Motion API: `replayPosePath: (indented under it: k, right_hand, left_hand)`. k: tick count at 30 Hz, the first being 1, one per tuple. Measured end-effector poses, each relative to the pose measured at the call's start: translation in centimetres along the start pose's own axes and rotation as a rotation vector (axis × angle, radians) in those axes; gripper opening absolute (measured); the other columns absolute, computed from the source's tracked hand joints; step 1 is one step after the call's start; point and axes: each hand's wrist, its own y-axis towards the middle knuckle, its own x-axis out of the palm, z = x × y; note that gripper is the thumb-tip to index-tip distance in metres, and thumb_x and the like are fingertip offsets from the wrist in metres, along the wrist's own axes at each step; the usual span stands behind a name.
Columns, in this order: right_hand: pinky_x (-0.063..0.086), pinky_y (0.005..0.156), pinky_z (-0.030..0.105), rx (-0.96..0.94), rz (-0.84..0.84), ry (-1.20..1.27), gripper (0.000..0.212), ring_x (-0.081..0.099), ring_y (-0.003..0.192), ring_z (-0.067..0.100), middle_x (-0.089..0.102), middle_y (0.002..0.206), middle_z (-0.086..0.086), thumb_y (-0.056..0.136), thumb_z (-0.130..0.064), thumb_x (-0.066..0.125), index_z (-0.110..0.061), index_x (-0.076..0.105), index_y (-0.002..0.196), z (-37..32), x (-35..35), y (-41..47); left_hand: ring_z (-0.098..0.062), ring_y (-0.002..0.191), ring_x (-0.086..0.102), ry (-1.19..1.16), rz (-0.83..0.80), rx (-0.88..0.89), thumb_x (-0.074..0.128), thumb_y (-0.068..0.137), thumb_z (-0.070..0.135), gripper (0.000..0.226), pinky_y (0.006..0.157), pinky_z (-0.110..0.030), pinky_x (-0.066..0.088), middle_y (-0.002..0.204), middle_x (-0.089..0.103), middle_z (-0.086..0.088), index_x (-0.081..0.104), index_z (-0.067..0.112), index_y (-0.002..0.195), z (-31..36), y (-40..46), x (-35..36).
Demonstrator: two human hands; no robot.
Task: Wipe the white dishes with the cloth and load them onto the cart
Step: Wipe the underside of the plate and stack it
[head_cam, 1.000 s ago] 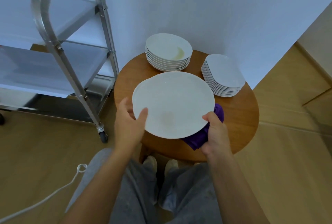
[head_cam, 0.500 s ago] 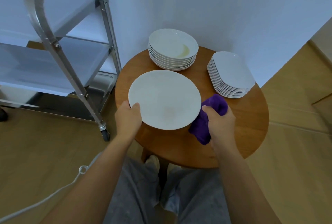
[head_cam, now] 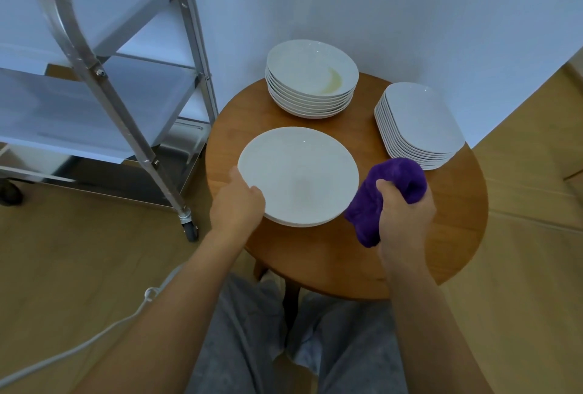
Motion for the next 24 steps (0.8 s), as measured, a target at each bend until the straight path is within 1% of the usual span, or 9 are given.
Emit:
replayPosePath:
  k: [4,6,7,9,12,15,17,20,24]
  right_hand:
    - [0.051,0.070,0.025,-0.017,-0.019,-0.032,0.043,0.057,0.090,0.012,0.055,0.095,-0.015,0.084,-0.009,0.065,-0.033,0.044,0.112,0.0,0.3,0.1]
    - [0.049,0.068,0.023,-0.011,-0.039,-0.046,0.042,0.057,0.089,0.011,0.054,0.095,-0.016,0.085,-0.009,0.065,-0.032,0.044,0.113,0.0,0.3,0.0]
    - [0.048,0.066,0.022,-0.008,-0.048,-0.057,0.042,0.057,0.088,0.010,0.054,0.094,-0.015,0.085,-0.008,0.064,-0.031,0.045,0.114,0.0,0.4,0.0]
    - [0.046,0.062,0.020,0.007,-0.055,-0.073,0.042,0.056,0.086,0.010,0.054,0.093,-0.015,0.085,-0.008,0.064,-0.030,0.046,0.116,-0.1,0.3,-0.1]
    - [0.049,0.055,0.017,-0.008,-0.050,-0.030,0.036,0.061,0.082,0.009,0.057,0.089,-0.017,0.084,-0.010,0.065,-0.035,0.050,0.104,-1.2,0.2,-0.1]
    - [0.047,0.051,0.011,-0.116,-0.068,-0.039,0.034,0.061,0.080,0.007,0.059,0.087,-0.018,0.082,-0.013,0.069,-0.038,0.050,0.096,-2.9,0.8,0.5]
    - [0.048,0.055,0.015,-0.128,-0.100,-0.045,0.031,0.061,0.081,0.007,0.061,0.085,-0.019,0.081,-0.013,0.069,-0.038,0.053,0.091,-3.6,1.7,1.2]
    - [0.046,0.058,0.020,-0.091,-0.153,-0.076,0.032,0.060,0.077,0.007,0.060,0.079,-0.019,0.082,-0.011,0.067,-0.038,0.052,0.083,-3.4,3.4,2.6]
    - [0.044,0.060,0.022,-0.060,-0.192,-0.140,0.030,0.060,0.072,0.007,0.061,0.072,-0.017,0.082,-0.009,0.066,-0.035,0.051,0.081,-2.1,5.2,5.0]
  left_hand:
    - [-0.012,0.077,0.046,0.053,0.007,0.007,0.043,0.097,0.030,0.048,0.047,-0.018,0.032,0.121,0.056,-0.008,0.026,0.018,0.140,0.0,0.0,0.1]
    - [-0.018,0.087,0.053,0.039,-0.012,0.012,0.041,0.097,0.033,0.050,0.059,-0.022,0.043,0.126,0.054,-0.009,0.025,0.017,0.141,0.1,-0.3,-0.2]
    - [-0.023,0.097,0.057,0.038,-0.017,0.011,0.041,0.097,0.036,0.051,0.066,-0.029,0.046,0.129,0.052,-0.009,0.025,0.017,0.142,0.2,-0.4,-0.4]
    - [-0.029,0.107,0.057,0.061,-0.009,0.010,0.041,0.097,0.040,0.052,0.073,-0.034,0.049,0.130,0.052,-0.009,0.026,0.016,0.141,0.5,-0.6,-0.9]
    - [-0.022,0.093,0.058,0.136,0.060,0.084,0.045,0.093,0.044,0.048,0.065,-0.031,0.046,0.121,0.057,-0.006,0.036,0.018,0.133,1.2,-0.4,-2.1]
    - [-0.012,0.079,0.050,0.123,0.099,0.161,0.048,0.091,0.046,0.042,0.054,-0.020,0.036,0.102,0.059,0.002,0.046,0.022,0.125,2.8,0.8,-3.3]
    - [-0.009,0.074,0.053,0.004,0.068,0.180,0.049,0.091,0.045,0.032,0.051,-0.019,0.032,0.088,0.055,0.010,0.052,0.024,0.115,4.4,2.2,-3.6]
    - [-0.007,0.073,0.053,-0.178,0.011,0.158,0.049,0.093,0.039,0.017,0.054,-0.020,0.036,0.080,0.056,0.011,0.056,0.024,0.098,7.6,5.0,-3.1]
    - [-0.013,0.068,0.057,-0.410,-0.107,0.047,0.049,0.096,0.030,0.024,0.053,-0.023,0.047,0.075,0.060,-0.001,0.060,0.009,0.093,11.5,9.6,-1.0]
